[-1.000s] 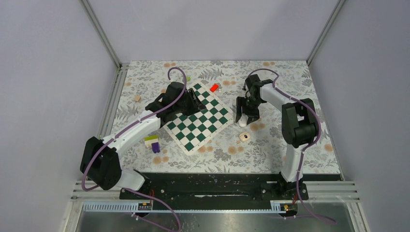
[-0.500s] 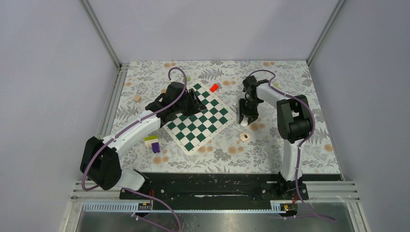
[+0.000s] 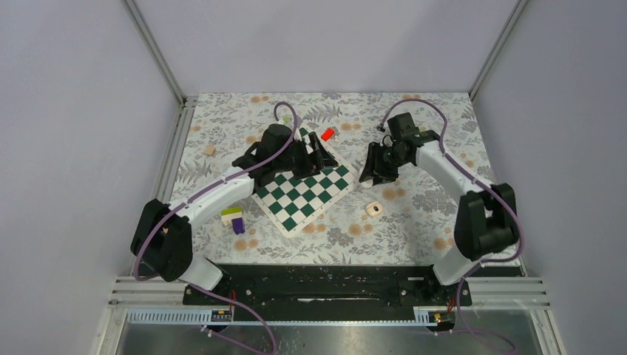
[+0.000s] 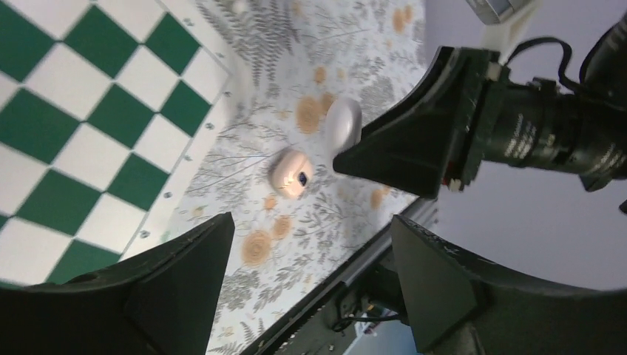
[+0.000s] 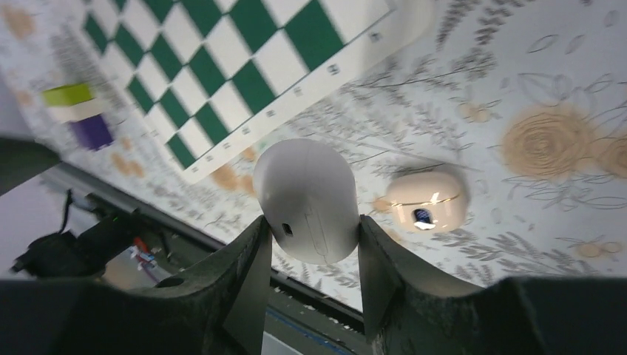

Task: Insert the wireless bluetooth earbuds into the charging case
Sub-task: Pick up the charging case at the center of the board.

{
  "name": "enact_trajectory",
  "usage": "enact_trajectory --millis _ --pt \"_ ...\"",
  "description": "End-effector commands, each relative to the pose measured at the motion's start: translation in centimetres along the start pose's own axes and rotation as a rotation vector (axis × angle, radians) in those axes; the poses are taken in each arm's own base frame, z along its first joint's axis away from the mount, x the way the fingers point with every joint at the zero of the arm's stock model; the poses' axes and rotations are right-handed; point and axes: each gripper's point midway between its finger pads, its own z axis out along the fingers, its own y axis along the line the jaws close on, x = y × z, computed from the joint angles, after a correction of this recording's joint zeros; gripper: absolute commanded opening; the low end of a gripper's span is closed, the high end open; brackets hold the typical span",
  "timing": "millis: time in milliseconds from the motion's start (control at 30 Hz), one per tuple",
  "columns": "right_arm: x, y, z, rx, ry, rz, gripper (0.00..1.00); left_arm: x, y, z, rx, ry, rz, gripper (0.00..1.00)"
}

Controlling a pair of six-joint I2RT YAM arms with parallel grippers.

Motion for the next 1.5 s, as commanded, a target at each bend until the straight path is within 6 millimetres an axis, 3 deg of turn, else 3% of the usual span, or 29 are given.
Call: enact_trajectory --millis 0,267,733,1100,1200,1233,1300,1467 --pt "1.3 4.8 -2.4 -0.252 -0.037 -0.044 0.31 0.0 -5.1 0.4 0.241 0.044 0.014 0.79" --pt "2.3 7.2 -4.4 -0.362 -0.073 -0.106 0.31 1.9 -6.7 1.7 0.342 0.146 -0.021 0.65" --pt "2.3 9.3 -6.5 -0.423 -0.106 -0.164 0.32 3.0 -6.3 2.8 0.298 0.198 -0.026 0.49" --pt "2.8 10.6 -7.2 -0.443 -0.097 -0.206 0.32 3.2 -6.7 3.2 0.300 0.211 -0.035 0.55" --pt "2.9 10.8 -7.1 -0.444 -0.088 -0.210 0.32 2.9 -6.3 3.1 0.277 0.173 -0.052 0.16" --pt "2.9 10.8 -7.0 -0.443 -0.086 -0.209 0.32 2.7 -6.2 3.1 0.274 0.160 -0.057 0.12" --pt "3.0 10.8 -6.9 -0.443 -0.081 -0.210 0.32 2.4 -6.0 2.9 0.265 0.131 -0.072 0.14" --pt "3.0 11.2 -7.2 -0.449 -0.085 -0.218 0.32 2.2 -5.9 2.9 0.249 0.121 -0.055 0.45"
